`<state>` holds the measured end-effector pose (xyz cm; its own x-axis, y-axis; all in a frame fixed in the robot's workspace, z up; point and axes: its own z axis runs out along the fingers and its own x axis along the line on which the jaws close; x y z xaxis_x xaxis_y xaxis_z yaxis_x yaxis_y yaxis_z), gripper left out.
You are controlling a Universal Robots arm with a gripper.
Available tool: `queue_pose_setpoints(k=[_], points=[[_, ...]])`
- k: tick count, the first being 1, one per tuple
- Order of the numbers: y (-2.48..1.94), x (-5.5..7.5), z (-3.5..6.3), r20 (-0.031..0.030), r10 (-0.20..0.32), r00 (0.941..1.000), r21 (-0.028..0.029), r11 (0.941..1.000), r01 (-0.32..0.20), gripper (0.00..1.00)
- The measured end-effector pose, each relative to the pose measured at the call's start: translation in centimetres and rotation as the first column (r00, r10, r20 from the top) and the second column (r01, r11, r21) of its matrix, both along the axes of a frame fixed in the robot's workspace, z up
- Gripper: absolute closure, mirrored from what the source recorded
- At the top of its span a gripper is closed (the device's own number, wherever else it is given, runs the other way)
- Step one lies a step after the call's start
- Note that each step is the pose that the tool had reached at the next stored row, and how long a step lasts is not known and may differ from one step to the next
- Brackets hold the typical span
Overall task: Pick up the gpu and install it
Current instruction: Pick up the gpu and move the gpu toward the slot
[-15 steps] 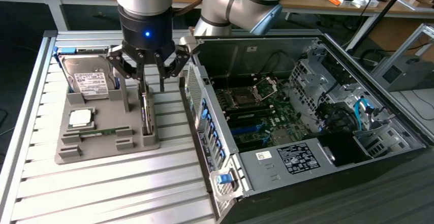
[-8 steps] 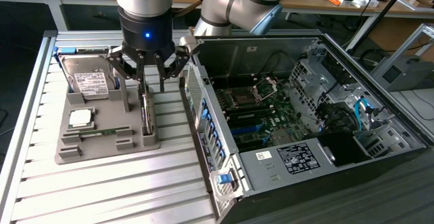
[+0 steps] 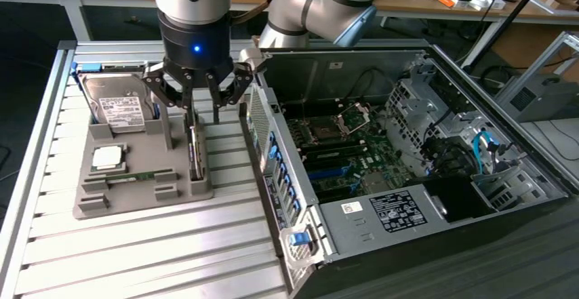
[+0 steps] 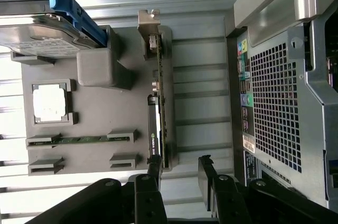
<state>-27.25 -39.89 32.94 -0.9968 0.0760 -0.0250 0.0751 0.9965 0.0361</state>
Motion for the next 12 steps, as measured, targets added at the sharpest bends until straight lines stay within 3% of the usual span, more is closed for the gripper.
queue_pose_setpoints(k=[12], points=[[0.00, 0.00, -0.23, 0.0000, 0.000, 1.0000, 0.0000, 1.0000, 0.000, 0.58]])
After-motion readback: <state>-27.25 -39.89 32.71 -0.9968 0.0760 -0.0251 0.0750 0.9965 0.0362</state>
